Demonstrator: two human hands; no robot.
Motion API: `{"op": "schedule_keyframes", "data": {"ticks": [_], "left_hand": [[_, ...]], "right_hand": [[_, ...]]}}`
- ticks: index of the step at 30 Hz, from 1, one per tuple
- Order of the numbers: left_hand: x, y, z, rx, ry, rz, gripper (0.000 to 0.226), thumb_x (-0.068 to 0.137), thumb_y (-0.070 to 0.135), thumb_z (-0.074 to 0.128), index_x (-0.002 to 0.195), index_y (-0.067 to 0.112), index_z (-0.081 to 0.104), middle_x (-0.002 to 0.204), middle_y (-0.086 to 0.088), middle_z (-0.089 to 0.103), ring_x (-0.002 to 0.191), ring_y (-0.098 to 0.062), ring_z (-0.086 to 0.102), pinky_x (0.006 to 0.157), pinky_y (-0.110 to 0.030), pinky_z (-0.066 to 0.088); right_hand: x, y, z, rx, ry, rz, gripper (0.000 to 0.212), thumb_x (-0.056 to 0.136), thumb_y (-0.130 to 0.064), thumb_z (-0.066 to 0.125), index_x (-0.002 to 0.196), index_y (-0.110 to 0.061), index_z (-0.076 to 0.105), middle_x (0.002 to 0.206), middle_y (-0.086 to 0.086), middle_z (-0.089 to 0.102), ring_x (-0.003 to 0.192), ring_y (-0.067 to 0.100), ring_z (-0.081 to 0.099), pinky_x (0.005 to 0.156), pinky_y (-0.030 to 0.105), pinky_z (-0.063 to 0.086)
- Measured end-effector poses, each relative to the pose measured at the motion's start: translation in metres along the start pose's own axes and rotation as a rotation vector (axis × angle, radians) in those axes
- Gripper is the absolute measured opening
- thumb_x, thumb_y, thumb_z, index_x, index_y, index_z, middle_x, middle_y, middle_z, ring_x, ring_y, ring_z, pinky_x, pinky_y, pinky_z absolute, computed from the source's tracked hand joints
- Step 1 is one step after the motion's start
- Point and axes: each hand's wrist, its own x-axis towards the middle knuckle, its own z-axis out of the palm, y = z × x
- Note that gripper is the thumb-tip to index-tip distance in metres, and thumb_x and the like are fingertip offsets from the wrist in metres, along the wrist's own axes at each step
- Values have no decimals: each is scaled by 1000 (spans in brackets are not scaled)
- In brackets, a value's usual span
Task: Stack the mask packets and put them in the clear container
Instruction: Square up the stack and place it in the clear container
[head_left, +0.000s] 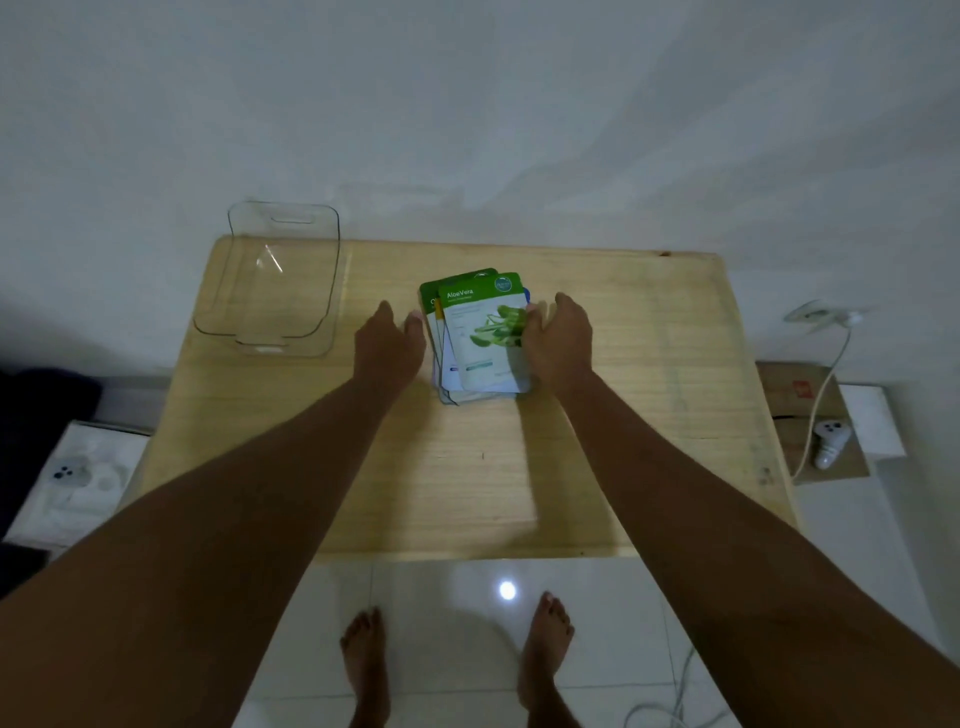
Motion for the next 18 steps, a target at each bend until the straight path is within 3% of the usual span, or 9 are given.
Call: {"op": "schedule_keyframes", "data": {"ticks": [3,7,10,14,16,18], "left_hand": [[4,15,4,-54,-32,-89,48,101,36,40,111,-7,59,120,-27,63,114,-39,58,95,-40,43],[2,28,16,-252,-154,-136,49,101,36,42,109,-7,64,112,-23,67,105,-37,63,89,-39,49],[3,38,23,-387,-196,-203,46,99,35,43,110,-2,67,110,-22,70,103,-37,66,93,-44,53],[9,45,22,-464,-223,-220,32,96,23,50,108,1,69,109,-22,70,97,-35,66,88,-41,52],[12,48,19,-461,-255,-214,25,90,13,56,109,4,71,108,-18,72,99,-34,68,91,-44,56],[15,48,17,-386,-262,-208,28,82,5,63,108,4,73,105,-17,73,95,-34,70,88,-46,58]], "right_hand": [[4,-5,13,-3,-105,95,36,96,-30,51,102,5,61,106,25,65,101,40,62,83,39,48],[7,-22,36,5,-198,158,39,94,-34,48,105,-1,66,110,23,66,106,40,62,90,40,50],[8,-35,43,15,-226,218,37,95,-35,50,112,-6,64,119,18,61,115,35,56,83,31,42],[15,-33,46,51,-207,225,38,94,-35,51,111,-3,64,115,19,64,111,36,59,90,36,47],[20,-30,43,113,-211,239,37,91,-34,56,104,-1,67,103,16,69,99,34,64,81,35,51],[25,-29,37,155,-217,252,35,88,-32,63,100,0,69,89,10,67,82,27,63,63,27,44]]}}
